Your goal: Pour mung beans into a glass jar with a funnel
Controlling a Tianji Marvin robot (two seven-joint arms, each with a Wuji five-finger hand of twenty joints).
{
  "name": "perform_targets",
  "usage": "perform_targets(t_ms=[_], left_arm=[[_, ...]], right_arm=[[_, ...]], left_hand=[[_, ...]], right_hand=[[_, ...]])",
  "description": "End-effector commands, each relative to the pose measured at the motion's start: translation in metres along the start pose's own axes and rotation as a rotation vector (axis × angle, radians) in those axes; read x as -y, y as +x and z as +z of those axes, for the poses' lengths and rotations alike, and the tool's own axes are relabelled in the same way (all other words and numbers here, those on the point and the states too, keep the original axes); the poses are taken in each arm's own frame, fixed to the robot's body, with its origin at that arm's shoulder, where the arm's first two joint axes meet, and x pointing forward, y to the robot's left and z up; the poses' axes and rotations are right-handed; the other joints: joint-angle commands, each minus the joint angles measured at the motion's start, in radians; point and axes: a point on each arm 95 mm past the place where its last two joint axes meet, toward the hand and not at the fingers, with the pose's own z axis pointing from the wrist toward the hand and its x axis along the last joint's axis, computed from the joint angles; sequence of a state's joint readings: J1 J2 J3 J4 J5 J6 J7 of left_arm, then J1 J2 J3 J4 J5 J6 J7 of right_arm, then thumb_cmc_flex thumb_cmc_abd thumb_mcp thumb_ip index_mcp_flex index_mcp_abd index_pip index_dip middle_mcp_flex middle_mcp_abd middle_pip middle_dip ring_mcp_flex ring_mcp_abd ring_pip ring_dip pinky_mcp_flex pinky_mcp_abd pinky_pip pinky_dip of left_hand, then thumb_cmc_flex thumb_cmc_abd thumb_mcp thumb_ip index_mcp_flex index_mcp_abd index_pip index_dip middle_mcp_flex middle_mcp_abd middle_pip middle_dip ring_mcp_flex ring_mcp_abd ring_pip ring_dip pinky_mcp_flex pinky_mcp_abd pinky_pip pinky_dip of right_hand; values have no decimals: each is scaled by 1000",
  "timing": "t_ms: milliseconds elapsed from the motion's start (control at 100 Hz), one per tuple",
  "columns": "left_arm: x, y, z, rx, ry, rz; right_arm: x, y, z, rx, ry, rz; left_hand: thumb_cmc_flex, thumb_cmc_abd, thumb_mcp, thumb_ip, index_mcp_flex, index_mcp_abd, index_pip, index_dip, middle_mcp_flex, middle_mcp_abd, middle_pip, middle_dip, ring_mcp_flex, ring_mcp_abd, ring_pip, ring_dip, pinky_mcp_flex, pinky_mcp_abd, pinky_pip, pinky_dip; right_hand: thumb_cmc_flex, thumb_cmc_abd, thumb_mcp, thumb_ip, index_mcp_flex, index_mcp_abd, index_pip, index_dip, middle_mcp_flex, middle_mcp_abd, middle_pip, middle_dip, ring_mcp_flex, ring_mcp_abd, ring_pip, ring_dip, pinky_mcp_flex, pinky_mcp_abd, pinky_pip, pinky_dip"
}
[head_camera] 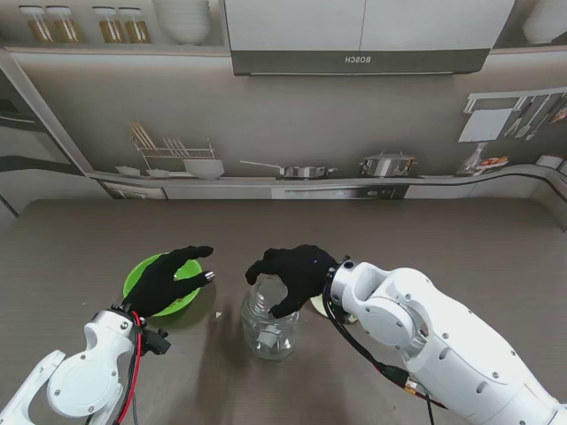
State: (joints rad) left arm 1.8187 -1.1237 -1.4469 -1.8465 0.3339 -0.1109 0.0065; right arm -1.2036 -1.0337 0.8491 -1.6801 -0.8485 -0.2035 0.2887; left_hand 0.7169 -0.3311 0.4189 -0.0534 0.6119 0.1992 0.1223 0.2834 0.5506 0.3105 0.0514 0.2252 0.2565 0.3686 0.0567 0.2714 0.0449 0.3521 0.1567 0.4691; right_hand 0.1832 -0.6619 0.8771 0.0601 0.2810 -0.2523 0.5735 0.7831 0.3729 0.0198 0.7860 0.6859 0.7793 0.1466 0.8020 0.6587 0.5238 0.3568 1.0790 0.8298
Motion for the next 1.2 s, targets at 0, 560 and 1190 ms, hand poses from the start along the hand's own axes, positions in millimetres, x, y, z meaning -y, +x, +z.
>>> perform_targets(t_ms=[0,560,1190], left_arm=[[-2,3,0,-4,-19,-6],[-2,3,0,0,-29,-3],[-2,3,-1,7,-40,-2]], right_arm=[[6,2,1,-6,13,1],[22,2,9,-38,19,11],[48,-2,11,-73,42,73]], left_hand=[[6,56,-19,21,-11,-31,-11,-3,11,-12,2,10,-11,-6,-10,-5,-15,-29,-22,11],[6,58,-21,21,-11,-27,-11,-3,11,-11,2,9,-11,-5,-10,-5,-15,-30,-22,11],[8,61,-25,22,-10,-26,-11,-3,12,-10,2,9,-12,-6,-10,-5,-16,-30,-22,12]], right_hand=[[20,-41,19,39,-27,-12,48,29,-21,2,27,22,37,-20,27,21,20,-12,48,24],[134,-103,20,-8,21,-9,347,0,98,-26,141,97,187,-120,181,57,132,-54,148,23],[199,-119,483,-159,124,20,577,-89,286,-75,269,241,375,-210,338,84,267,-86,236,-13]])
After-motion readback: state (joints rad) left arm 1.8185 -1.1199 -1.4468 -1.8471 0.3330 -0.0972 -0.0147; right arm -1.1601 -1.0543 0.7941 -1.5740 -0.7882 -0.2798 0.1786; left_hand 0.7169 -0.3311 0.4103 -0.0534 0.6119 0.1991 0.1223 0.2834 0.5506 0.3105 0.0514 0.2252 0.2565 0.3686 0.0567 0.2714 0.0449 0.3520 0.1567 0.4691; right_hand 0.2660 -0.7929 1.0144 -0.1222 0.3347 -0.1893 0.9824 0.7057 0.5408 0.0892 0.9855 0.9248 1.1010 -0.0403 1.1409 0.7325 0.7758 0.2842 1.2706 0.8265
